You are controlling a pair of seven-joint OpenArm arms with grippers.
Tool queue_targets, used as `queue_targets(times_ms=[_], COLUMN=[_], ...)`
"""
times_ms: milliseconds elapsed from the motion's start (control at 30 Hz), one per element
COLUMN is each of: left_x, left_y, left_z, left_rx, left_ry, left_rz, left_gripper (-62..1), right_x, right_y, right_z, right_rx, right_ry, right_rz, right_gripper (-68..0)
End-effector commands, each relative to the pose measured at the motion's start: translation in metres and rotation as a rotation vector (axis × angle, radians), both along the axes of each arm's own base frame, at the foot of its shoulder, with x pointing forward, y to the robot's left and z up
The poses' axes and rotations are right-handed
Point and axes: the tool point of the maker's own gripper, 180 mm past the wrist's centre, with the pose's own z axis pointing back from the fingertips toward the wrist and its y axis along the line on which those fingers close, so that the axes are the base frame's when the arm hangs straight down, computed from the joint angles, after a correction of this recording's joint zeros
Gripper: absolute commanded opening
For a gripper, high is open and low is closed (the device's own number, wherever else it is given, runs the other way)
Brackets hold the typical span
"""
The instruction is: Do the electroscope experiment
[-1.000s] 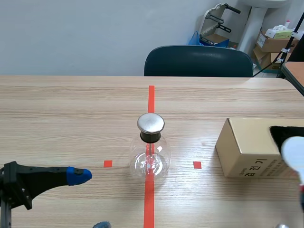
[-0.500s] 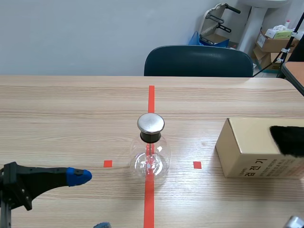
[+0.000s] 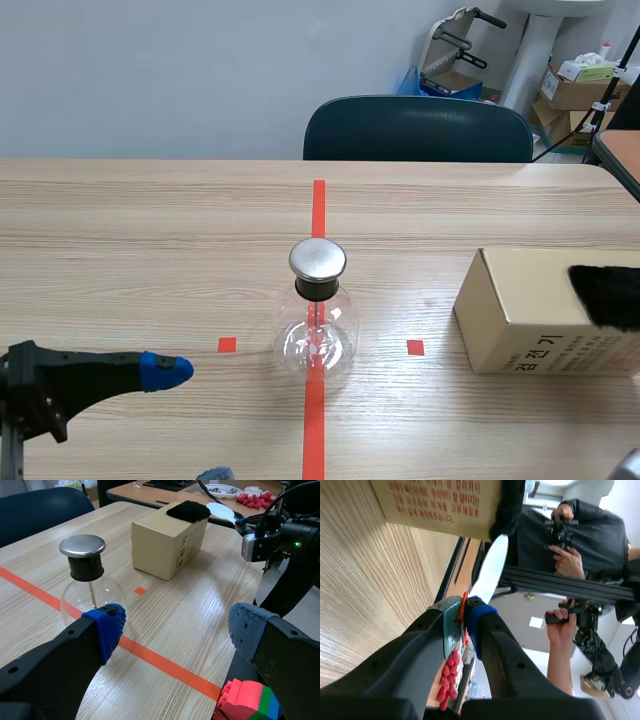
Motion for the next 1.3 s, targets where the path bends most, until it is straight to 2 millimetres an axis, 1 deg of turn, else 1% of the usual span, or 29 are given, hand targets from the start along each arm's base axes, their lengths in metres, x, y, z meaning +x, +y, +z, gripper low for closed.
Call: queue_targets(times_ms=[0, 67, 133, 167, 200, 233, 367, 400, 467, 500, 633, 667, 733, 767, 800, 933, 967, 1000, 1033, 1067, 1133, 1200, 1267], left_x=[-0.001, -0.001, -0.001, -0.001, -0.001, -0.001, -0.001, -0.001, -0.001, -0.001, -0.001, -0.001, -0.001, -0.001, -0.001, -0.001, -0.001, -0.001, -0.001, -0.001, -0.001, -0.001, -0.001], left_y=[-0.005, -0.005, -0.005, -0.005, -0.005, -0.005, -0.005, -0.005, -0.005, -0.005, -0.005, -0.005, -0.005, -0.005, -0.005, -0.005, -0.005, -0.005, -0.005, -0.005, -0.005, -0.005, -0.005], left_z=[0.010, 0.010, 0.010, 0.010, 0.010, 0.010, 0.009, 0.009, 0.009, 0.009, 0.009, 0.009, 0.009, 0.009, 0.009, 0.009, 0.009, 0.009, 0.009, 0.009, 0.009, 0.009, 0.009], left_rx=[-0.039, -0.039, -0.039, -0.039, -0.039, -0.039, -0.038, -0.038, -0.037, -0.037, -0.037, -0.037, -0.037, -0.037, -0.037, -0.037, -0.037, -0.037, -0.037, -0.037, -0.037, -0.037, -0.037], left_ry=[-0.008, -0.008, -0.008, -0.008, -0.008, -0.008, -0.008, -0.007, -0.007, -0.007, -0.007, -0.007, -0.007, -0.007, -0.007, -0.007, -0.007, -0.007, -0.007, -0.007, -0.007, -0.007, -0.007], left_rz=[-0.004, -0.004, -0.004, -0.004, -0.004, -0.004, -0.004, -0.004, -0.004, -0.004, -0.004, -0.004, -0.004, -0.004, -0.004, -0.004, -0.004, -0.004, -0.004, -0.004, -0.004, -0.004, -0.004], left_gripper=[-15.7, -15.7, -15.7, -15.7, -15.7, -15.7, -15.7, -15.7, -15.7, -15.7, -15.7, -15.7, -15.7, -15.7, -15.7, -15.7, -15.7, -15.7, -15.7, -15.7, -15.7, -15.7, -15.7], right_x=[0.006, 0.006, 0.005, 0.005, 0.005, 0.005, 0.003, 0.002, 0.002, 0.003, 0.006, 0.005, 0.004, 0.005, 0.005, 0.003, 0.001, 0.001, 0.002, 0.004, 0.007, 0.006, 0.006], right_y=[0.020, 0.045, 0.059, 0.060, 0.057, 0.050, 0.005, -0.001, -0.003, 0.002, 0.047, 0.055, 0.059, 0.056, 0.048, 0.002, -0.004, -0.006, -0.003, 0.005, 0.028, 0.047, 0.054], right_z=[0.008, 0.005, 0.004, 0.004, 0.004, 0.005, 0.009, 0.010, 0.010, 0.010, 0.005, 0.004, 0.004, 0.004, 0.005, 0.009, 0.010, 0.011, 0.010, 0.009, 0.007, 0.005, 0.004], right_rx=[-0.017, 0.007, 0.020, 0.021, 0.020, 0.017, -0.022, -0.029, -0.032, -0.030, 0.010, 0.018, 0.022, 0.020, 0.013, -0.030, -0.036, -0.039, -0.038, -0.033, -0.013, 0.004, 0.011], right_ry=[-0.032, -0.020, -0.014, -0.014, -0.015, -0.021, -0.041, -0.044, -0.044, -0.040, -0.020, -0.017, -0.015, -0.016, -0.020, -0.040, -0.042, -0.043, -0.040, -0.036, -0.027, -0.019, -0.016], right_rz=[0.134, 0.273, 0.346, 0.351, 0.338, 0.294, 0.044, 0.008, -0.003, 0.027, 0.277, 0.323, 0.345, 0.326, 0.278, 0.024, -0.007, -0.013, 0.005, 0.050, 0.176, 0.279, 0.319], right_gripper=[-65.8, -65.8, -65.8, -65.8, -65.8, -65.8, -65.8, -65.8, -65.8, -65.8, -65.8, -65.8, -65.8, -65.8, -65.8, -65.8, -65.8, -65.8, -65.8, -65.8, -65.8, -65.8, -65.8])
